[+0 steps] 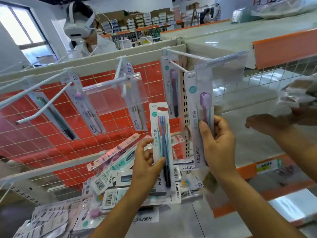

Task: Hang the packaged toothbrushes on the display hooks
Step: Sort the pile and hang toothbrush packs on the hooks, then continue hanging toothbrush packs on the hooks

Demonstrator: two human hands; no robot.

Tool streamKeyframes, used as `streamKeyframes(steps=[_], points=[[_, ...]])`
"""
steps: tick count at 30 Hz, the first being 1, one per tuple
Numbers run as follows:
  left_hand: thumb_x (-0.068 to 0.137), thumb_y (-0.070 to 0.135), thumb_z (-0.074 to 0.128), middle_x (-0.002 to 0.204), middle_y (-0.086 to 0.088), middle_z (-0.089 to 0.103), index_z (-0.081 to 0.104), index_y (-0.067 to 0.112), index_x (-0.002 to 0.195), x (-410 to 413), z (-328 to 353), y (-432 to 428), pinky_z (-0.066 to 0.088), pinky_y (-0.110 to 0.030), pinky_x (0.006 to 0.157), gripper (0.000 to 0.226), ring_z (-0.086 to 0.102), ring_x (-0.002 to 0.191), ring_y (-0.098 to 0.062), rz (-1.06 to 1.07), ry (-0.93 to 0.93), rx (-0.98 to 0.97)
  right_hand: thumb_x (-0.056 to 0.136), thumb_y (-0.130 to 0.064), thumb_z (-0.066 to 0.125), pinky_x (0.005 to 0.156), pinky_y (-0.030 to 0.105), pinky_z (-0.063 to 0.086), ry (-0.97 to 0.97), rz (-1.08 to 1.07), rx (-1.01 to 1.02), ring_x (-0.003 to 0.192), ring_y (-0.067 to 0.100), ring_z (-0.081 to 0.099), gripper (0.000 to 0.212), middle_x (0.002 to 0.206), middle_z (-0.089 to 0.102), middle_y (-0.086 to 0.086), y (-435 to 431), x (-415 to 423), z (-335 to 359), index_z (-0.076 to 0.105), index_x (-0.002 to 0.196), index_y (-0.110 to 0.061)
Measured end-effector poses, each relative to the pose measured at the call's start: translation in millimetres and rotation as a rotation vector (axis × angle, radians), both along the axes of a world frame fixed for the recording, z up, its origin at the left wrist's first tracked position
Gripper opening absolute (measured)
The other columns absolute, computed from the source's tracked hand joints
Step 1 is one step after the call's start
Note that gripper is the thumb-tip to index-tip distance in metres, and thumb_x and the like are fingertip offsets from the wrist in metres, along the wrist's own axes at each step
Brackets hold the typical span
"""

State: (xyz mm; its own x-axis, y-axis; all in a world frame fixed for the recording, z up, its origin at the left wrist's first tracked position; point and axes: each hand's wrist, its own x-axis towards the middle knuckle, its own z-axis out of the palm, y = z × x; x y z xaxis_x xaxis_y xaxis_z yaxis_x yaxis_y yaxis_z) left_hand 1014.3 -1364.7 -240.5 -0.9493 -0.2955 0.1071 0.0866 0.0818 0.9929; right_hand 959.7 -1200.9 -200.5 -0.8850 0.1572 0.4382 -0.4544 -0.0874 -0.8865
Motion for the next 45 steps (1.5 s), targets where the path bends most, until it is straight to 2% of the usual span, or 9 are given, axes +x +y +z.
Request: streamKeyframes(steps=[4, 10, 15, 26, 32, 36, 40, 43, 45], points=[[0.087, -0.01, 0.062, 0.102, -0.003, 0.074, 0.046, 0.03, 0.119, -2.3, -1.9, 1.9, 0.059, -0.032, 0.081, 0.054, 0.072, 0.095, -0.016, -0.002, -0.007, -0.005, 0.093, -0.025, 0.06, 0.061, 0.037, 0.056, -0.015, -0.031, 0.048, 0.072, 0.03, 0.063, 0.008, 0.081, 0.066, 0.012, -0.1, -6.3, -1.7, 0.057, 0.086, -0.028], [0.088, -0.008, 0.062, 0.102, -0.002, 0.074, 0.046, 0.032, 0.117, -4.0, -2.3, 3.2, 0.058, -0.032, 0.081, 0.053, 0.072, 0.094, -0.015, -0.007, -0.006, -0.013, 0.094, -0.023, 0.058, 0.058, 0.024, 0.055, -0.024, -0.03, 0.07, 0.067, 0.013, 0.064, 0.01, 0.077, 0.065, 0.002, -2.7, -20.4, -2.2, 0.056, 0.084, -0.023], [0.088, -0.009, 0.062, 0.101, -0.001, 0.074, 0.045, 0.031, 0.118, -6.3, -2.3, -0.1, 0.058, -0.031, 0.081, 0.053, 0.072, 0.094, -0.015, -0.008, 0.007, -0.03, 0.095, -0.03, 0.055, 0.067, 0.043, 0.06, -0.095, 0.032, 0.065, 0.079, 0.025, 0.068, 0.015, 0.089, 0.066, 0.012, -9.4, -37.7, -8.7, 0.053, 0.091, -0.016], [0.085, -0.013, 0.063, 0.102, 0.01, 0.074, 0.038, 0.024, 0.133, -9.0, -6.0, -13.3, 0.058, -0.03, 0.084, 0.065, 0.07, 0.1, -0.013, 0.009, 0.011, -0.057, 0.097, -0.037, 0.051, 0.065, 0.037, 0.055, -0.136, -0.003, 0.232, 0.072, 0.018, 0.063, 0.019, 0.079, 0.06, 0.002, -44.4, -100.5, 3.8, 0.047, 0.082, -0.026], [0.087, -0.008, 0.063, 0.112, 0.008, 0.067, 0.05, 0.028, 0.118, -3.5, -4.3, -22.4, 0.055, -0.023, 0.086, 0.049, 0.068, 0.101, -0.006, 0.041, 0.0, -0.087, 0.098, -0.035, 0.051, 0.076, 0.042, 0.056, -0.13, -0.075, 0.347, 0.085, 0.024, 0.064, 0.022, 0.093, 0.064, 0.008, -63.1, -142.5, 16.0, 0.052, 0.079, -0.022], [0.09, -0.006, 0.06, 0.1, 0.007, 0.072, 0.059, 0.029, 0.105, 0.7, -3.3, -30.6, 0.058, -0.028, 0.083, 0.038, 0.069, 0.094, -0.011, 0.089, 0.003, -0.135, 0.098, -0.036, 0.048, 0.066, 0.03, 0.051, -0.114, -0.091, 0.364, 0.083, 0.02, 0.063, 0.031, 0.093, 0.062, 0.004, -71.5, -155.1, 17.9, 0.055, 0.116, -0.011], [0.094, 0.001, 0.058, 0.097, 0.0, 0.072, 0.064, 0.024, 0.107, 1.8, -2.6, -37.1, 0.056, -0.052, 0.084, 0.028, 0.063, 0.094, -0.037, 0.133, 0.007, -0.122, 0.098, -0.037, 0.048, 0.064, 0.031, 0.053, -0.142, -0.087, 0.389, 0.078, 0.02, 0.062, 0.022, 0.083, 0.058, -0.001, -75.2, -154.4, 10.5, 0.054, 0.101, -0.016], [0.098, 0.009, 0.054, 0.095, 0.001, 0.072, 0.065, 0.026, 0.105, 3.7, 2.0, -37.3, 0.053, -0.055, 0.085, 0.022, 0.063, 0.087, -0.029, 0.169, -0.008, -0.085, 0.097, -0.037, 0.05, 0.072, 0.037, 0.055, -0.144, -0.093, 0.375, 0.084, 0.022, 0.063, 0.019, 0.087, 0.058, -0.001, -76.6, -150.5, 11.0, 0.052, 0.098, -0.018], [0.099, 0.014, 0.053, 0.093, -0.005, 0.07, 0.067, 0.031, 0.099, 4.7, 4.6, -37.4, 0.052, -0.059, 0.085, 0.022, 0.061, 0.086, -0.025, 0.181, -0.022, -0.073, 0.096, -0.033, 0.053, 0.069, 0.023, 0.05, -0.141, -0.097, 0.362, 0.087, 0.017, 0.06, 0.022, 0.095, 0.057, -0.003, -76.7, -148.1, 11.3, 0.055, 0.108, -0.014]])
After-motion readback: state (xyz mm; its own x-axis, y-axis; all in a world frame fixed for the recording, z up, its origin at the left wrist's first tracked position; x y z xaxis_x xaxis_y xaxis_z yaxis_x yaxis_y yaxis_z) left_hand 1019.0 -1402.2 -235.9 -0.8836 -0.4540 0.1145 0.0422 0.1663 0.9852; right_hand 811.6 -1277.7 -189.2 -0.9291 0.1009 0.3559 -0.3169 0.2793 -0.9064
